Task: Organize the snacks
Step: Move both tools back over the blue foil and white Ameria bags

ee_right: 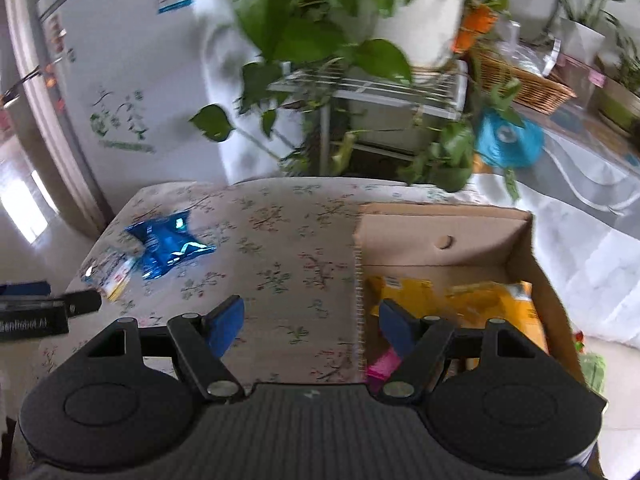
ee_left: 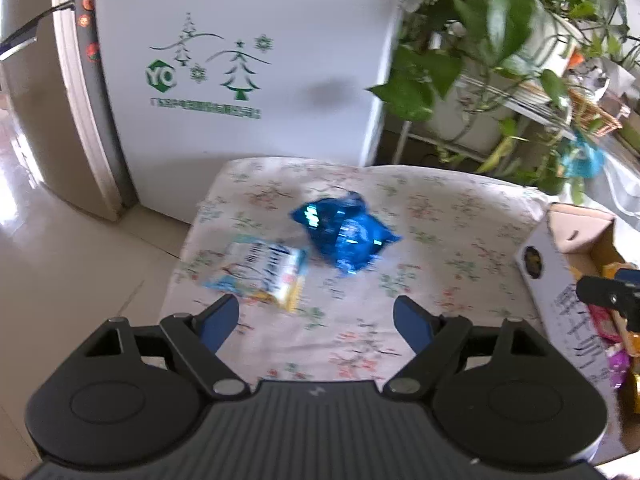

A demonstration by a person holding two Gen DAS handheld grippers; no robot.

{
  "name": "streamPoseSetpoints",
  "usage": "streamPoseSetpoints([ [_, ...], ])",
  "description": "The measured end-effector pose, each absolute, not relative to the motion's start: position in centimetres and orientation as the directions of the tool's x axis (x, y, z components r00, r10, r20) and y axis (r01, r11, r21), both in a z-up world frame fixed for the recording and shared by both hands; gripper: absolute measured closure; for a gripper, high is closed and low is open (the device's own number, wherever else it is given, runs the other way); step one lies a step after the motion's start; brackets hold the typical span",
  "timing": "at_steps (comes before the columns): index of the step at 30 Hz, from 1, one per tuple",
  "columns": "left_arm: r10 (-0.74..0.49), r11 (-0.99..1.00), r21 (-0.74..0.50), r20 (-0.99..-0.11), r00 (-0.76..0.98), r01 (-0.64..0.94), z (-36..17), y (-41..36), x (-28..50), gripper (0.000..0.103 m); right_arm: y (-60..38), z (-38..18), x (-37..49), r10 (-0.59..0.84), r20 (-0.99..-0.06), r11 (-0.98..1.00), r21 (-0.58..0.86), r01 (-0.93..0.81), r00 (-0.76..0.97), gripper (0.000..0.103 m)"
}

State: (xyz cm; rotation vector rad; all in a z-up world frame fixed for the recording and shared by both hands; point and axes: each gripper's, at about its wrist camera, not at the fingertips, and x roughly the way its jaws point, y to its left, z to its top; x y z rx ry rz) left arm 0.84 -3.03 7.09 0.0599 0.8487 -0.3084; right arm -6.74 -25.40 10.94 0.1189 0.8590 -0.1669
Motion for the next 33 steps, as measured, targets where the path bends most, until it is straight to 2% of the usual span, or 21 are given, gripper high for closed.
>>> streamPoseSetpoints([
  [10,-0.208,0.96,-0.031,-0.746,0.633,0.278,5.7,-0.8,3.5,0.019,-21.8,10.1,-3.9,-0.001,-0.771,0.995,0.061,0.076,0.637,0.023],
  [33,-0.231,0.934,0.009,-0.747,0.623,0.358,1.4,-1.9,8.1,0.019,-18.9,5.9,4.4,0.125,-0.766,0.988,0.157,-0.005,0.63,0.023],
])
